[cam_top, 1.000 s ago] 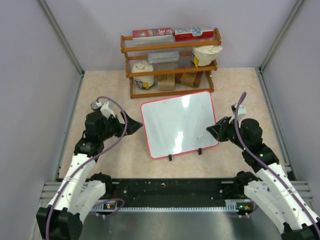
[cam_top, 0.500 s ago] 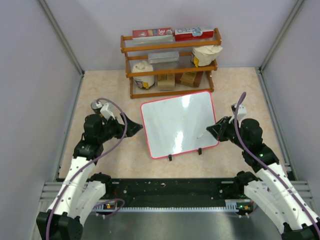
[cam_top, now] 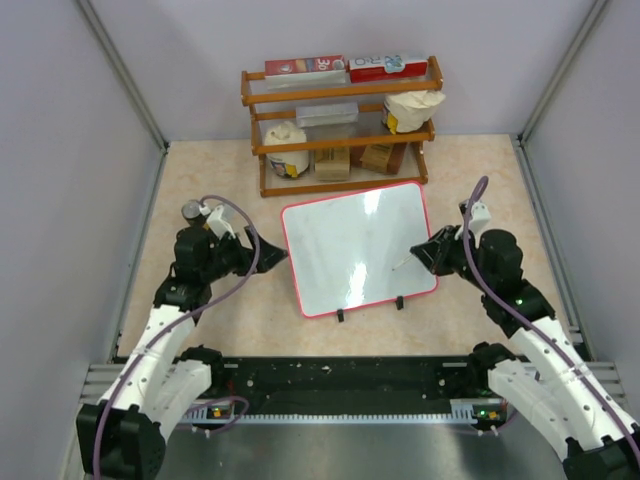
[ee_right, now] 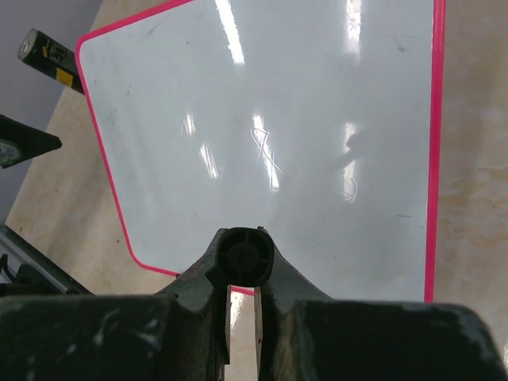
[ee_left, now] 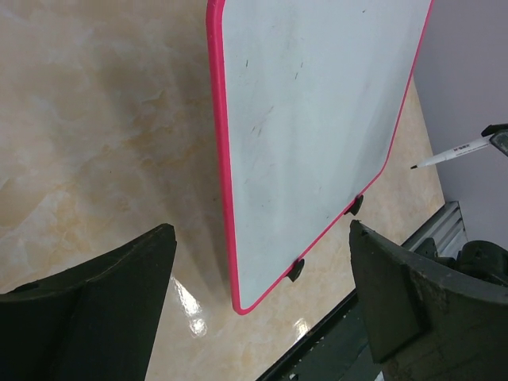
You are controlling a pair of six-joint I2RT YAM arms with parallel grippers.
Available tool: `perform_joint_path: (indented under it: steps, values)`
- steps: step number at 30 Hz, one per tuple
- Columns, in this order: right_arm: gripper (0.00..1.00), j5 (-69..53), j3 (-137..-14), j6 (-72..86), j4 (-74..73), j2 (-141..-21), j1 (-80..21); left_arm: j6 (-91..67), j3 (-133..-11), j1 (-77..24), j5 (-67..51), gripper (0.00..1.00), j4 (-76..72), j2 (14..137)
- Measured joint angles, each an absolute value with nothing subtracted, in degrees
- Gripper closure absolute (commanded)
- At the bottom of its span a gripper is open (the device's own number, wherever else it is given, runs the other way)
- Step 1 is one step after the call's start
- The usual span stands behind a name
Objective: Write a sentence on the whiteboard
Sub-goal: Hold the whiteboard at the center of the board.
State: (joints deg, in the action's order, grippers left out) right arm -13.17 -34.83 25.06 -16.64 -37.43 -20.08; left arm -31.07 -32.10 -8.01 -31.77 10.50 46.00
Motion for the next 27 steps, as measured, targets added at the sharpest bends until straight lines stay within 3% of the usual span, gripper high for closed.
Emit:
perform_joint_path:
  steps: [22,25,27]
  values:
    - [1.00,-13.5,-37.7,25.6,-3.3,-48.2,-25.8,-27.8,-33.7,-7.9,-43.4,0.11,-16.6,74.2]
    - [1.00,-14.3,-37.7,25.7,-1.2,-49.4,-25.9,-27.2,-34.9,-7.9,-46.1,0.16,-20.4,76.3]
    - [1.00,-15.1,-37.7,25.8,0.6,-50.2,-26.0,-26.5,-35.7,-7.9,-48.1,0.25,-22.1,77.6]
